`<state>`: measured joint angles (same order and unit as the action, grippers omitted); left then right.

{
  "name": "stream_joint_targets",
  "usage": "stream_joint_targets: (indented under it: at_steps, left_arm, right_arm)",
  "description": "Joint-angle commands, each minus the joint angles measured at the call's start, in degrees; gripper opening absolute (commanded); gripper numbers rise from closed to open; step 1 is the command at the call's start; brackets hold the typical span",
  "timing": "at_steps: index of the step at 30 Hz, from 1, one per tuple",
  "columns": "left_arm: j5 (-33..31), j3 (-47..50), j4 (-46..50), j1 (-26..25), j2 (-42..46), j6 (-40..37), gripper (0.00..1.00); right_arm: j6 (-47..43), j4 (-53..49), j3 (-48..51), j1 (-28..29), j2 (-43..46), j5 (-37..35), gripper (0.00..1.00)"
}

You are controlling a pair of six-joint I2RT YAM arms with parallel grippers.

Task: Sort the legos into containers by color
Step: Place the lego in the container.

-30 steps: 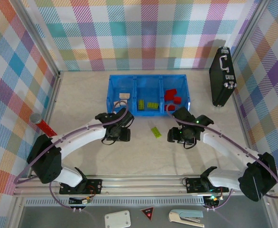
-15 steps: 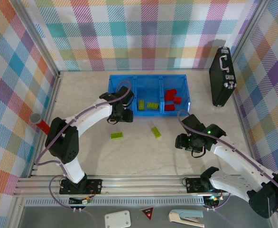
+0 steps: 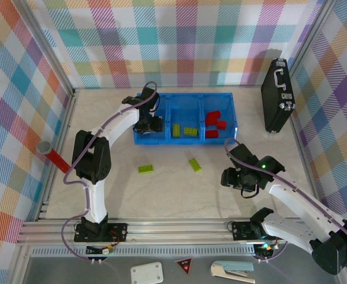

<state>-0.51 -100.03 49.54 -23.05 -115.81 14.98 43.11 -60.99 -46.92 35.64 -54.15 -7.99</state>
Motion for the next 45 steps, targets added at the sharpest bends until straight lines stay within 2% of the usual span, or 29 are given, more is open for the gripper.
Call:
stream_joint_targets:
  at_steps: [1,14,21,29,45]
  left_arm:
    - [0.53,-5.24,0.95,1.55,-3.07,-1.80,0.61]
    - [-1.57,-16.35,-9.75,3.31,-12.69,-4.68,0.60]
    - [-3.37,-20.29,-13.07,3.96,-17.09,-5.23,0.60]
    - [-2.35,-22.80,-14.58,4.77,-21.79,-5.15,0.62]
    - [-1.24,-24.37,-13.53,4.86,-21.15,-4.59,0.71]
  right_arm:
    - [0.98,-1.32,0.29,0.31,0.53,-0.97,0.61]
    - [1.00,-1.75,0.05,0.27,0.47,-1.17,0.61]
    - [1.27,-1.81,0.26,0.32,0.67,-1.24,0.61]
    - [1.54,-2.29,0.20,0.39,1.35,-1.21,0.61]
    - [1.27,-2.46,-0.37,0.31,1.81,-1.64,0.61]
